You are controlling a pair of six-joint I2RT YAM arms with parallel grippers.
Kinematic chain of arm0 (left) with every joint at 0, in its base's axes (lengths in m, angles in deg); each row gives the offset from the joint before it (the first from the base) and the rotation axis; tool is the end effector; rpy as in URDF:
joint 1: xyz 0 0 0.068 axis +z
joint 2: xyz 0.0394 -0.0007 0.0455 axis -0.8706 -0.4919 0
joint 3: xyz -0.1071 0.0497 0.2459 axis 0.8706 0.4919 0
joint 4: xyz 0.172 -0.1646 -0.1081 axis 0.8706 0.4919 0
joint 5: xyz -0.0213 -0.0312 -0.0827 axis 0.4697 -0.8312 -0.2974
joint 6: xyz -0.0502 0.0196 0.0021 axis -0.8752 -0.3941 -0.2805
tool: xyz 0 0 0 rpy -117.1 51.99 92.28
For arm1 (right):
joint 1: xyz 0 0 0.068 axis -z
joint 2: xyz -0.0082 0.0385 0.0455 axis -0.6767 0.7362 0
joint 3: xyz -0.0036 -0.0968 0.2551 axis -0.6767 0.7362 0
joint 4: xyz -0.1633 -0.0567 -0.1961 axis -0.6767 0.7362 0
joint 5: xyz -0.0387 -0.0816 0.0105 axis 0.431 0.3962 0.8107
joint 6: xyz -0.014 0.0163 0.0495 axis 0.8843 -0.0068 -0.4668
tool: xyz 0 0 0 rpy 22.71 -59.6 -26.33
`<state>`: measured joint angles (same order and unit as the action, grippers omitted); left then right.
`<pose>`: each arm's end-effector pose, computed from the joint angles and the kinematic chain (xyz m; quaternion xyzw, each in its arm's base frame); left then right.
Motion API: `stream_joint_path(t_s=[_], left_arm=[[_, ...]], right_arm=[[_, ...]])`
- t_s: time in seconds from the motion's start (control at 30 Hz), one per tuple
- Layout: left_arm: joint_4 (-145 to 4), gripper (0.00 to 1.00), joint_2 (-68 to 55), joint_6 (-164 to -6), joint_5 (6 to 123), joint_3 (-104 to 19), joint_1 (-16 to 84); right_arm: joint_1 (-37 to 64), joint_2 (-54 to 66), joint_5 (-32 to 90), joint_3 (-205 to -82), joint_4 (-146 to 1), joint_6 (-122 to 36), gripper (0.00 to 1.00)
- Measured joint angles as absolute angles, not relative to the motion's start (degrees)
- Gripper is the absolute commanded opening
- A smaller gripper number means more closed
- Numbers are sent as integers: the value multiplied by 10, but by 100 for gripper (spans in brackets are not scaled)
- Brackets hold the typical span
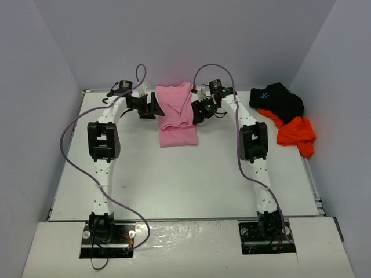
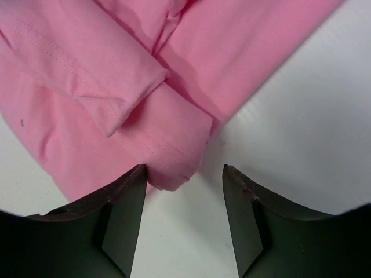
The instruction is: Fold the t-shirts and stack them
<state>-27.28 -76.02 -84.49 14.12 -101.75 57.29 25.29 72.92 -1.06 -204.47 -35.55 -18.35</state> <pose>0.5390 -0.0610 0.1926 0.0921 0.8378 -0.4972 0.2059 0.5310 0.1884 0.1882 -0.3777 0.8079 0.3042 0.3348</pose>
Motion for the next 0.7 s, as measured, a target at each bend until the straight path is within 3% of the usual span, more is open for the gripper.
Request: stream_joint_path(t_s=[0.13,0.23,0.33,0.4,0.43,0.5,0.7], left_arm=[[-308,72,-736,-859,150,-995,573],[-320,57,-680,-859,159,-930,572],[-337,28,-609,-860,163,-864,572],[-356,11,-564,-864,165,-831,572],[-366,3,-542,-868,167,-814,572],[-379,0,-509,-874,167,-795,572],[-419,0,-453,-884,168,-744,569]], right_arm=[[250,707,26,-2022,-369,-173,49],[245,653,54,-1962,-377,-162,46],[231,578,76,-1901,-382,-155,44],[218,532,91,-1879,-390,-152,32],[210,511,100,-1871,-396,-151,12],[191,472,111,-1856,-402,-150,0],[141,423,107,-1804,-422,-155,0]])
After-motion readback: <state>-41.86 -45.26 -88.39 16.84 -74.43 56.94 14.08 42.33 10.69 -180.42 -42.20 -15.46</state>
